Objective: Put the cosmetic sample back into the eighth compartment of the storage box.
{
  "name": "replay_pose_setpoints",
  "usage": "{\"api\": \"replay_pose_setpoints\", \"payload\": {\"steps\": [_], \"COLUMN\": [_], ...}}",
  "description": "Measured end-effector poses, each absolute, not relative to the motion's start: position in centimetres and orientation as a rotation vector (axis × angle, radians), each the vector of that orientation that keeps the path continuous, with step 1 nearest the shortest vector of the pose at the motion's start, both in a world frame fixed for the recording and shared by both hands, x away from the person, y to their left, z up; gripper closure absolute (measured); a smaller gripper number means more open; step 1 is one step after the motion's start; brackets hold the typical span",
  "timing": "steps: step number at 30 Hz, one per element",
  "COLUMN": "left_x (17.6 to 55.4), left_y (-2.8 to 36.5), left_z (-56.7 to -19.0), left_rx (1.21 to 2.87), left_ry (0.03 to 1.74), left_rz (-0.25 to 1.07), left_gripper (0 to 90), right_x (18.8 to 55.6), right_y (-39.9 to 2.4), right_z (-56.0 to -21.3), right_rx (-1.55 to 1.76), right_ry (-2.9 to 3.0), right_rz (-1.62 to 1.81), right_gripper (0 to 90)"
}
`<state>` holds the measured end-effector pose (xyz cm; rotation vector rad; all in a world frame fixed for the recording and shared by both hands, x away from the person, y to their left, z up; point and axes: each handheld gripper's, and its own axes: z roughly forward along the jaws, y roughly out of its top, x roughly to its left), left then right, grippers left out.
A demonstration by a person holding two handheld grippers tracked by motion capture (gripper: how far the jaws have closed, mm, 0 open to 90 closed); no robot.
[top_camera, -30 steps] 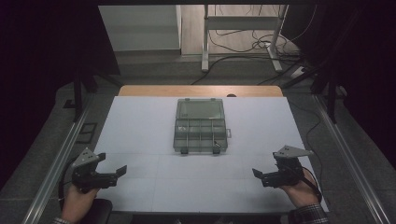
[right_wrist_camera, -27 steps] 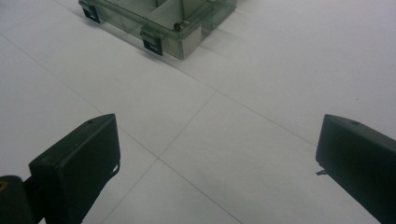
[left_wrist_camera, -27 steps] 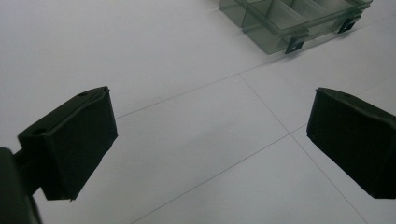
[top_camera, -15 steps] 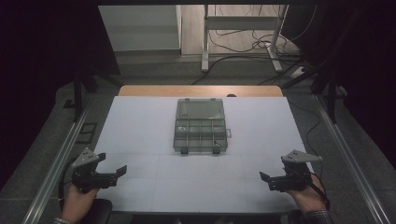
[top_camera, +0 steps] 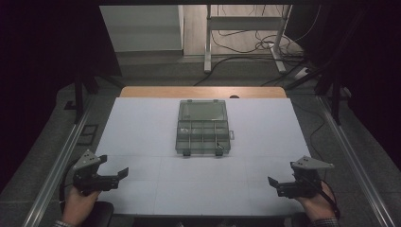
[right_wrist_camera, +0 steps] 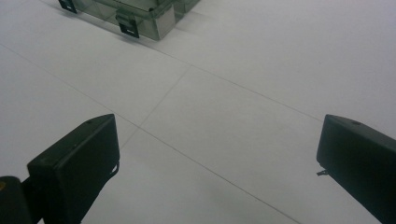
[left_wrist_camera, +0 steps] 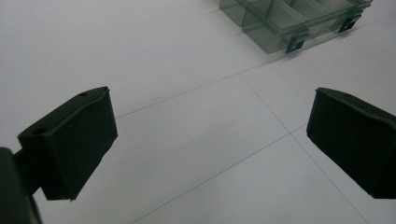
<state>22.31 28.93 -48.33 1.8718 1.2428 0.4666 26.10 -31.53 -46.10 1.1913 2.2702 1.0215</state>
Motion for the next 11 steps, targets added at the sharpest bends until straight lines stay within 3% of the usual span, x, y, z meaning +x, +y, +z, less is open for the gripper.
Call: {"api": "replay_pose_setpoints", "payload": {"steps": [11], "left_x": [22.34], "left_y": [28.91], "left_z": [-48.32], "left_rx": [1.871], "left_ry": [1.243], "left_rz": [0.467], "left_gripper": [2.0], "right_x": [25.75], "right_y": [-32.33], "right_z": [-46.17], "right_rx": [1.222], "right_ry": [2.239], "right_rz": [1.019], "right_gripper": [0.0]}}
